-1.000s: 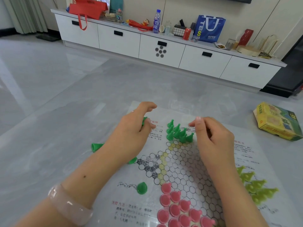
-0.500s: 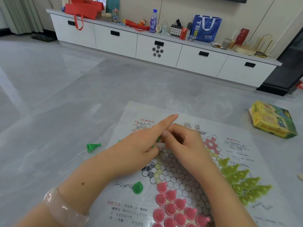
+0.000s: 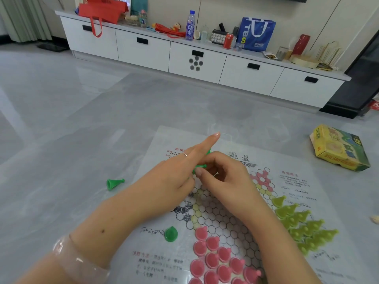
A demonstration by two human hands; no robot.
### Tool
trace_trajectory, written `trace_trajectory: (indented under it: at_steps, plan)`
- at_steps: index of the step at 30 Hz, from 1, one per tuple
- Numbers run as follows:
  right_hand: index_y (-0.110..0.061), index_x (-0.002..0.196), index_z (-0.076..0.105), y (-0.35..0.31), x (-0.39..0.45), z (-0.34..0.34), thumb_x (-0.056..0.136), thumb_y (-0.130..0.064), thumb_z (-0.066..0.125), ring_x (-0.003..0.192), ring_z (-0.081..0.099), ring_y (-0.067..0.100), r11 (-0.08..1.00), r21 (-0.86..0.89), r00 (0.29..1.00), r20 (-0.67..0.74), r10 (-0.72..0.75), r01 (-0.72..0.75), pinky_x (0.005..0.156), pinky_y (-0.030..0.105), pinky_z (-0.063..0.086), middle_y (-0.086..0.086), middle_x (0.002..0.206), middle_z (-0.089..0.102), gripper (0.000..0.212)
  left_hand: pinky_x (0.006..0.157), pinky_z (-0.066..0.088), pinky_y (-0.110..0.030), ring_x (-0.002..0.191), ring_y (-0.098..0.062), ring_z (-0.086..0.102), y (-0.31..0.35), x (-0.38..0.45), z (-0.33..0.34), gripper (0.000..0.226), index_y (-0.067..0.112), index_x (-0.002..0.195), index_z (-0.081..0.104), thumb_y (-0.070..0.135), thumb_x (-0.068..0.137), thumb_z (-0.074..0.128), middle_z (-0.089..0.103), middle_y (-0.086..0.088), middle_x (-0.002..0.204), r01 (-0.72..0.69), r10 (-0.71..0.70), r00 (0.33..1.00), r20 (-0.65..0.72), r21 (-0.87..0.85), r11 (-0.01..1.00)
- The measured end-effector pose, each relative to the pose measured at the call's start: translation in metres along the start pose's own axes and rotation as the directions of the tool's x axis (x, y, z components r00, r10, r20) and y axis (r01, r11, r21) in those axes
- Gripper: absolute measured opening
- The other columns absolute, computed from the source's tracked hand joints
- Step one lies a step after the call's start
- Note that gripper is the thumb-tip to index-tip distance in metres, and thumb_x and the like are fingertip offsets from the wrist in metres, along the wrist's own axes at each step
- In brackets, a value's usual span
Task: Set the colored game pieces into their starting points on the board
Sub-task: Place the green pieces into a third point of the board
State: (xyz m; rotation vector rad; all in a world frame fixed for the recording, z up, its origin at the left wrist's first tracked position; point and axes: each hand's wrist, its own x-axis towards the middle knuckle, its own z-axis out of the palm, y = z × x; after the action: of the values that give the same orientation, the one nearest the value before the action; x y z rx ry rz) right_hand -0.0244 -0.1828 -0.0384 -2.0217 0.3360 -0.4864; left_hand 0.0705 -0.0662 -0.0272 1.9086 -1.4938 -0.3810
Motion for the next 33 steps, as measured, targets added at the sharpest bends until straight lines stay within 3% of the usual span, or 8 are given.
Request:
trace_trajectory:
  at_steps: [2,5,9,12,18,23,33]
  plan:
    - [-0.026,0.084,0.067,-0.002,0.000,-0.002,0.086,-0.012,0.058,0.064,0.058,0.000,1.000,0.013,0.998,-0.063,-0.019,0.020,0.061,0.013,0.043,-0.012,0.071,0.066,0.017,0.097,0.038,-0.025,0.111,-0.004,0.051,-0.001,0.000,0.001,0.081,0.071,0.121,-0.015,0.013,0.089,0.032,0.041,0.014,0.139,0.005,-0.005,1.000,0.001,0.003,1.000]
    - [-0.033,0.088,0.065,0.000,0.000,-0.009,0.089,-0.014,0.054,0.069,0.060,-0.001,0.998,-0.056,0.967,-0.255,-0.017,0.003,0.065,0.014,0.048,-0.014,0.074,0.066,0.022,0.096,0.042,-0.025,0.100,-0.001,0.057,-0.002,0.001,0.000,0.082,0.068,0.122,-0.015,0.010,0.093,0.035,0.036,0.016,0.141,0.049,-0.047,0.995,-0.087,0.013,0.999]
    - [-0.030,0.087,0.059,0.003,0.000,-0.016,0.087,-0.012,0.058,0.079,0.057,-0.009,0.981,-0.194,0.901,-0.428,-0.065,-0.021,0.070,0.005,0.045,-0.018,0.079,0.060,0.018,0.076,0.046,-0.025,0.072,-0.002,0.055,-0.006,0.004,-0.005,0.071,0.048,0.139,0.003,0.005,0.092,0.032,0.045,0.014,0.125,0.147,-0.149,0.959,-0.240,-0.025,0.989]
    - [-0.026,0.083,0.060,0.003,0.000,-0.017,0.084,-0.012,0.060,0.078,0.055,-0.003,0.958,-0.285,0.912,-0.398,-0.099,-0.020,0.067,0.006,0.044,-0.017,0.077,0.059,0.014,0.059,0.040,-0.023,0.053,-0.002,0.046,-0.008,0.004,-0.006,0.065,0.040,0.140,0.013,0.004,0.090,0.034,0.049,0.013,0.112,0.190,-0.200,0.935,-0.292,-0.061,0.980]
    - [-0.019,0.079,0.063,0.006,0.000,-0.022,0.082,-0.011,0.062,0.069,0.045,0.000,0.814,-0.580,0.968,-0.185,-0.169,0.032,0.064,0.011,0.032,-0.015,0.070,0.051,0.009,0.063,0.041,-0.029,0.054,-0.007,0.043,-0.007,0.003,-0.007,0.065,0.035,0.137,0.021,0.000,0.084,0.036,0.051,0.012,0.106,0.211,-0.224,0.918,-0.328,-0.077,0.974]
    - [-0.023,0.077,0.060,0.008,0.000,-0.021,0.082,-0.015,0.061,0.073,0.043,0.000,0.759,-0.650,0.991,-0.073,-0.110,0.037,0.062,0.010,0.031,-0.015,0.069,0.050,0.009,0.062,0.042,-0.029,0.053,-0.008,0.043,-0.006,0.002,-0.008,0.066,0.034,0.136,0.022,-0.001,0.083,0.037,0.051,0.011,0.105,0.213,-0.233,0.915,-0.330,-0.096,0.972]
    - [-0.021,0.079,0.063,0.011,0.001,-0.018,0.082,-0.015,0.061,0.073,0.041,-0.001,0.731,-0.681,0.992,-0.064,-0.105,0.033,0.061,0.011,0.030,-0.015,0.069,0.047,0.007,0.065,0.046,-0.034,0.053,-0.009,0.043,-0.006,0.002,-0.008,0.065,0.034,0.136,0.023,0.000,0.083,0.038,0.051,0.011,0.105,0.210,-0.228,0.911,-0.344,-0.088,0.974]
